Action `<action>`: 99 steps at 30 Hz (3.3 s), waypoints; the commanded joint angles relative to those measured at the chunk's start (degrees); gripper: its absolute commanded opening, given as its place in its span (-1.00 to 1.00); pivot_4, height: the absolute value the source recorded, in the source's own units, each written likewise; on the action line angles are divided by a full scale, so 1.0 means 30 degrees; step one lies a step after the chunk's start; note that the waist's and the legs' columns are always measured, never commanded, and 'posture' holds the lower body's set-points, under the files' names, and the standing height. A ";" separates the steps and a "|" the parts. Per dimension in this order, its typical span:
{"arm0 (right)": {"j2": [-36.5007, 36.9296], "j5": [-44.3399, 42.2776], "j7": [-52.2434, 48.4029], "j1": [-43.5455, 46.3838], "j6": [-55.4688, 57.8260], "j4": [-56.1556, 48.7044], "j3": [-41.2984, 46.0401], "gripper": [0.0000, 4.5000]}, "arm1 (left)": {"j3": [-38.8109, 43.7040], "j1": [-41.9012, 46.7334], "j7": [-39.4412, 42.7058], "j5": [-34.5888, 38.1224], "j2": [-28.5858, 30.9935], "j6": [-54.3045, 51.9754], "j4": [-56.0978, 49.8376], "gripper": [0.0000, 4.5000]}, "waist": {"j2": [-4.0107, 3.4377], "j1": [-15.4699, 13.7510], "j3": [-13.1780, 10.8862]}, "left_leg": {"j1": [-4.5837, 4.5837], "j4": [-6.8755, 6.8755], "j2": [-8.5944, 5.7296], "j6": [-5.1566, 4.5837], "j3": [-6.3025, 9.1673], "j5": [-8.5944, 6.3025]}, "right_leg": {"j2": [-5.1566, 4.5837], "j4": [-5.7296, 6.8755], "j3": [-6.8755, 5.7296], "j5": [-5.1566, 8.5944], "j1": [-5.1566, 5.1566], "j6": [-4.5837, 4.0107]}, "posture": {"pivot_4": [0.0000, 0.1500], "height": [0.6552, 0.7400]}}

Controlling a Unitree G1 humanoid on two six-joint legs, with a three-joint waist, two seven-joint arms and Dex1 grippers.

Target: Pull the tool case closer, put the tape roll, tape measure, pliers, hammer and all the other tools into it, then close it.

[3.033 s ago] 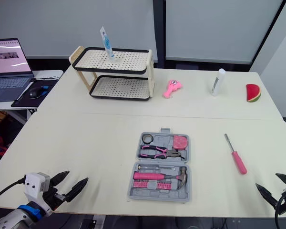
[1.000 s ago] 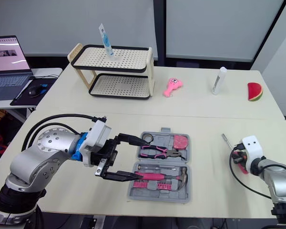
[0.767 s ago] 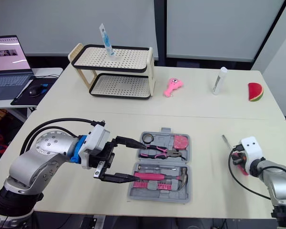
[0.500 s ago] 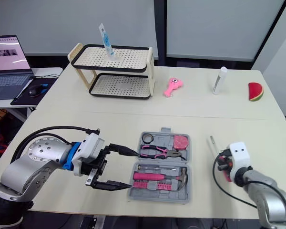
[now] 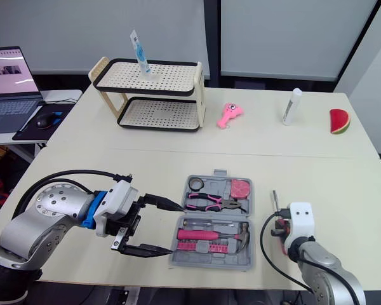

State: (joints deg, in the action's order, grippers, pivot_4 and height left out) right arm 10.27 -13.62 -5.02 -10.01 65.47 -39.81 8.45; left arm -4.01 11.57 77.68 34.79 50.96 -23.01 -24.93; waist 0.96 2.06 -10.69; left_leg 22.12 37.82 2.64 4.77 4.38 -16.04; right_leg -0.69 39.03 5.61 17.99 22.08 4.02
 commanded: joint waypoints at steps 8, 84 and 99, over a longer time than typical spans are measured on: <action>-0.0407 0.0098 0.0094 0.0281 -0.1043 0.1127 0.0294 -0.51 | 0.0001 0.0076 0.0106 -0.0112 -0.0257 0.0561 -0.0568 1.00 | 0.0001 0.0076 0.0002 | -0.0003 0.0003 0.0002 0.0000 0.0001 0.0000 | 0.0001 0.0007 0.0000 -0.0002 -0.0003 -0.0001 | 1.00 0.88; 1.8287 0.5708 -2.5915 0.6425 -1.1651 0.6289 -0.4858 -0.70 | -0.1872 -0.0895 -0.0953 -0.3386 -0.2356 0.4558 0.1030 1.00 | -0.0071 -0.0170 -0.0056 | -0.0163 0.0054 -0.0006 -0.0014 0.0060 0.0009 | -0.0013 0.0007 -0.0083 -0.0037 -0.0229 -0.0043 | 1.00 0.88; 0.7563 0.3966 -1.3232 0.7317 0.9009 0.4731 0.1306 -0.70 | -0.2650 0.2078 -0.1225 -0.2673 -0.3012 0.1904 0.0163 1.00 | -0.0039 -0.0052 -0.0080 | -0.0016 0.0026 -0.0010 -0.0014 0.0035 0.0009 | 0.0028 -0.0026 0.0007 -0.0056 -0.0032 -0.0011 | 1.00 0.88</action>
State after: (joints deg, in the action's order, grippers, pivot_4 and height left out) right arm 34.08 -2.83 -48.96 10.78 91.54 -26.17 10.19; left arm -11.30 17.02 74.29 25.98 42.27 -16.80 -22.62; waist 0.85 1.91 -10.93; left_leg 22.10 37.90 2.61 4.73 4.49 -16.01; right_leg -0.60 38.96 5.63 17.82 22.02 3.98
